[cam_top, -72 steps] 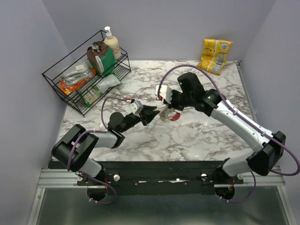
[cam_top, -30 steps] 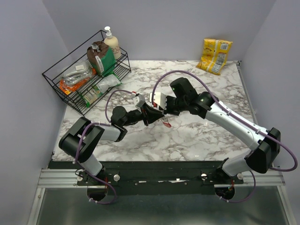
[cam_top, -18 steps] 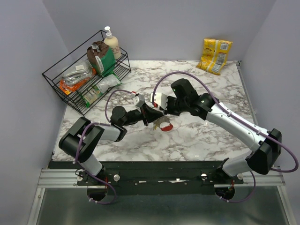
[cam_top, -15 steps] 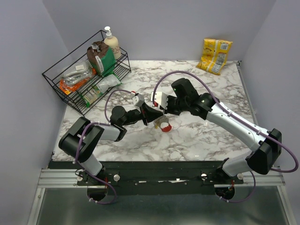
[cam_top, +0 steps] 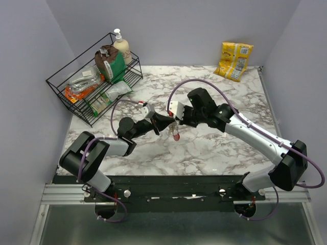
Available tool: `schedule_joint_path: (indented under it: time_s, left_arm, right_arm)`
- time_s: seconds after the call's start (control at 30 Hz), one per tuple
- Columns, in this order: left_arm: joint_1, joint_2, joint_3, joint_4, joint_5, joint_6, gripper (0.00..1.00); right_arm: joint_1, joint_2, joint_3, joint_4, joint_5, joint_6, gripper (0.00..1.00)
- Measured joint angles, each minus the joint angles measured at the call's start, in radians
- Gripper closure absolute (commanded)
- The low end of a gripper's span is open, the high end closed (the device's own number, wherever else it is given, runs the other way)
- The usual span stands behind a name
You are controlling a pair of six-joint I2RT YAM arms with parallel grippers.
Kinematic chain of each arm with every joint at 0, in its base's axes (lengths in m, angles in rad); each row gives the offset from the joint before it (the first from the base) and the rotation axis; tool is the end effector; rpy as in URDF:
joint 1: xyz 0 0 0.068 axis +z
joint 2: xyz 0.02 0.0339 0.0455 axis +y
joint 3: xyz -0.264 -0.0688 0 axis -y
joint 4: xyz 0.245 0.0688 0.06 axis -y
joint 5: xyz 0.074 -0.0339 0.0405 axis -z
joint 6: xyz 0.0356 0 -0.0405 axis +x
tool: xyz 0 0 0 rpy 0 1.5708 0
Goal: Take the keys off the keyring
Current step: Remove the key from the keyring.
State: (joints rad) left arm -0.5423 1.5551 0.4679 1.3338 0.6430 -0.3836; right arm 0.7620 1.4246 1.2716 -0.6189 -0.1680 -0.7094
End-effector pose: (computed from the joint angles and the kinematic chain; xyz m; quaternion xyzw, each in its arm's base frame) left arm 0.2308 -0.1640 0.2135 0.2947 0.5617 -0.5080 0.5828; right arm 0.2209 0.2190 0.3205 -0.6403 0.6587 0.0875 0.3854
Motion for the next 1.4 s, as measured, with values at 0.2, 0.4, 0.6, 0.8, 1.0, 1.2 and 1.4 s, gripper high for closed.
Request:
schedule_joint_path:
  time_s: [0.2, 0.4, 0.6, 0.8, 1.0, 1.2, 1.4]
  left_arm:
    - [-0.013, -0.03, -0.032, -0.005, -0.078, 0.086, 1.0]
    - [-0.053, -0.047, -0.044, -0.005, -0.187, 0.201, 1.0]
    - [-0.097, -0.063, -0.044, 0.007, -0.306, 0.307, 1.0]
    - [-0.137, -0.063, -0.041, -0.002, -0.401, 0.385, 1.0]
    - [-0.161, -0.064, -0.021, -0.043, -0.457, 0.433, 1.0]
    - [-0.167, -0.064, 0.001, -0.05, -0.481, 0.452, 1.0]
    - [-0.167, -0.064, 0.003, -0.05, -0.486, 0.456, 1.0]
  right_arm:
    - [-0.003, -0.004, -0.019, 0.012, -0.009, 0.011, 0.99]
    - [-0.003, -0.005, 0.035, 0.003, -0.026, 0.023, 0.99]
    - [-0.003, -0.005, 0.069, -0.001, -0.034, 0.028, 0.99]
    - [-0.005, -0.005, 0.069, -0.002, -0.04, 0.028, 0.99]
    - [-0.005, -0.005, 0.072, -0.005, -0.043, 0.028, 0.99]
    - [-0.003, -0.004, 0.102, -0.013, -0.043, 0.028, 0.99]
    - [-0.002, 0.02, 0.142, -0.04, -0.043, 0.028, 0.99]
